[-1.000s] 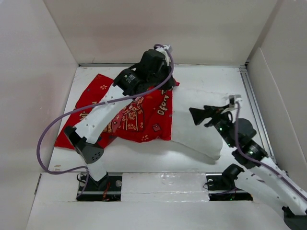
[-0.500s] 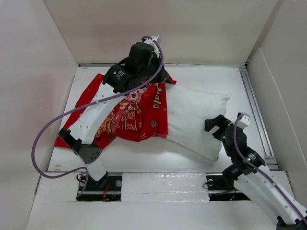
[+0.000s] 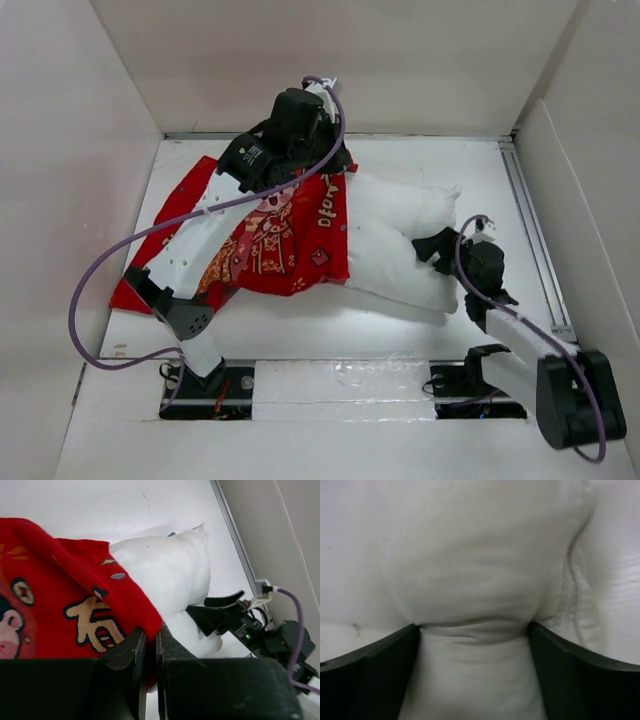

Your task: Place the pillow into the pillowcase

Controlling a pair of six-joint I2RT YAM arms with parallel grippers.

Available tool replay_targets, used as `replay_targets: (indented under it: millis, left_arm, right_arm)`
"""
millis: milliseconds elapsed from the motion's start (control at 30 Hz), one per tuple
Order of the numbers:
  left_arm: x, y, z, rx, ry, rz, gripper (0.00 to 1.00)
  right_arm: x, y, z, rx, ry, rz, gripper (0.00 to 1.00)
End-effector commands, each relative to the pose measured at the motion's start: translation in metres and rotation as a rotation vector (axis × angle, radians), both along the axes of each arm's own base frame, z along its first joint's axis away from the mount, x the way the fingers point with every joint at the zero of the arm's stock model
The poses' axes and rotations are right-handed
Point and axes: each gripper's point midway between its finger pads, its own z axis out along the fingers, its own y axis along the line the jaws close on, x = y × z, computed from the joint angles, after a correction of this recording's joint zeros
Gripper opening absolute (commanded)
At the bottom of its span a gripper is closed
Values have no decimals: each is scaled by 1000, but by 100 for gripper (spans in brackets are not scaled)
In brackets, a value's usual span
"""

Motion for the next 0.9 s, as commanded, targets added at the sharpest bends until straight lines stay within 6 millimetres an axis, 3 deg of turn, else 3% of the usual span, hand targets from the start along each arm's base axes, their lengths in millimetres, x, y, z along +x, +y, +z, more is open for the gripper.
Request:
replay_targets:
  millis: [0, 67, 100, 133, 200, 233, 367, 400, 433, 500, 600, 633, 700, 733, 800, 833, 867]
  left_arm:
    - [-3, -31, 10, -50, -54, -109, 0]
    - [-4, -43, 5, -41, -44, -148, 0]
    - [-5, -60, 1, -55, -27, -199, 0]
    - [-3, -66, 0, -62, -21, -219, 0]
    - [0, -79, -15, -53, 23, -255, 0]
    - [1, -83, -2, -83, 9, -261, 0]
    - [-10, -105, 12, -104, -16, -307, 0]
    - [-16, -111, 13, -114, -12, -337, 0]
    - [-19, -112, 18, -133, -7, -344, 0]
    - [-21, -113, 20, -142, -11, -356, 0]
    - [-29, -113, 27, -162, -9, -392, 0]
    - [-31, -115, 30, -171, -13, -405, 0]
    - [-41, -110, 53, -216, -47, -426, 0]
    - [-48, -114, 62, -237, -69, -449, 0]
    - [-61, -111, 79, -280, -88, -493, 0]
    - [-65, -110, 87, -304, -89, -502, 0]
    - [-67, -111, 89, -318, -84, -507, 0]
  right_arm:
    - [-28, 92, 50, 148, -312, 549, 79]
    - [-32, 121, 78, 160, -429, 697, 57]
    - [-36, 131, 87, 182, -445, 736, 40]
    - [-37, 144, 105, 196, -487, 783, 0]
    - [-41, 152, 131, 235, -543, 825, 0]
    - [-49, 155, 146, 252, -586, 867, 0]
    - [-71, 150, 233, 287, -785, 914, 0]
    - [-69, 146, 238, 286, -751, 900, 0]
    - [-81, 135, 263, 256, -824, 872, 0]
    - [-77, 108, 296, 199, -883, 734, 0]
    - [-83, 66, 325, 66, -904, 494, 0]
    - [-90, 56, 321, 11, -882, 435, 0]
    - [-87, 39, 323, -10, -868, 323, 0]
    - [-84, 41, 312, -10, -845, 335, 0]
    - [-82, 60, 293, 34, -812, 443, 0]
    - [-77, 75, 261, 77, -751, 499, 0]
    - [-76, 84, 248, 114, -732, 531, 0]
